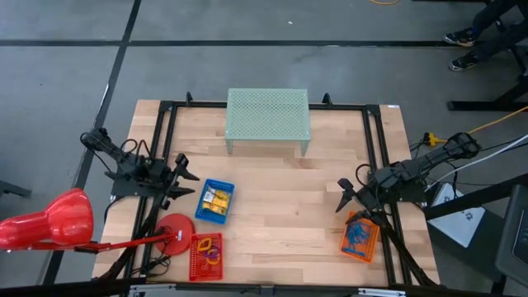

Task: Pick & Place Office Desk Supplies
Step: Return to Home Position

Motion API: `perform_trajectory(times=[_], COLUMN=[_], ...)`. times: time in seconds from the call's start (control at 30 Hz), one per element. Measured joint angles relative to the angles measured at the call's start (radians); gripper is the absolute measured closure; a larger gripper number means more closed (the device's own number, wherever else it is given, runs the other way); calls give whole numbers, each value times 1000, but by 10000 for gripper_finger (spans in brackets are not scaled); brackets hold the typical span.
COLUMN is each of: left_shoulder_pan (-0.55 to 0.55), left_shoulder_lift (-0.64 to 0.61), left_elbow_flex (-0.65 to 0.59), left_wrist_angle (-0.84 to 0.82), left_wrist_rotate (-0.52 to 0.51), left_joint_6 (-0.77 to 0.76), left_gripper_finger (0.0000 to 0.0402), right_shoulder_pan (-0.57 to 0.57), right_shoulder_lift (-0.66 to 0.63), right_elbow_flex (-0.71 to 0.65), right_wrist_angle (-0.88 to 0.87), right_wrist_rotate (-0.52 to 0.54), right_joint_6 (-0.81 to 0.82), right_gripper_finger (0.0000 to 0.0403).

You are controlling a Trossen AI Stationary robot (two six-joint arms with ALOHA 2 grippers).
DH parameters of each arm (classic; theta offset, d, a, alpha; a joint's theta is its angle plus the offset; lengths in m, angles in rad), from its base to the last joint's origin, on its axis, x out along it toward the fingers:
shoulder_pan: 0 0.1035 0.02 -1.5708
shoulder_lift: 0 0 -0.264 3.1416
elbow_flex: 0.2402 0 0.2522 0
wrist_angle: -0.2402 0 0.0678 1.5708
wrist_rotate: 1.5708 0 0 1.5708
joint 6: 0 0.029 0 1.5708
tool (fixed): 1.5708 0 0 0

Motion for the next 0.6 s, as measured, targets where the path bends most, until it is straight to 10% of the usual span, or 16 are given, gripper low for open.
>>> perform_trajectory(times=[0.6], left_shoulder_pan=[-1], left_shoulder_lift=[0], left_elbow_flex=[-1], left_wrist_angle=[-2], left_wrist_rotate=[-1], left_joint_6=[-3], left_gripper_finger=[221], right_shoulder_pan=[1], right_shoulder_lift=[-15], right_elbow_flex=[0], right_wrist_angle=[-10], right_wrist_rotate=[0], right_joint_6=[-35], right_gripper_finger=[167])
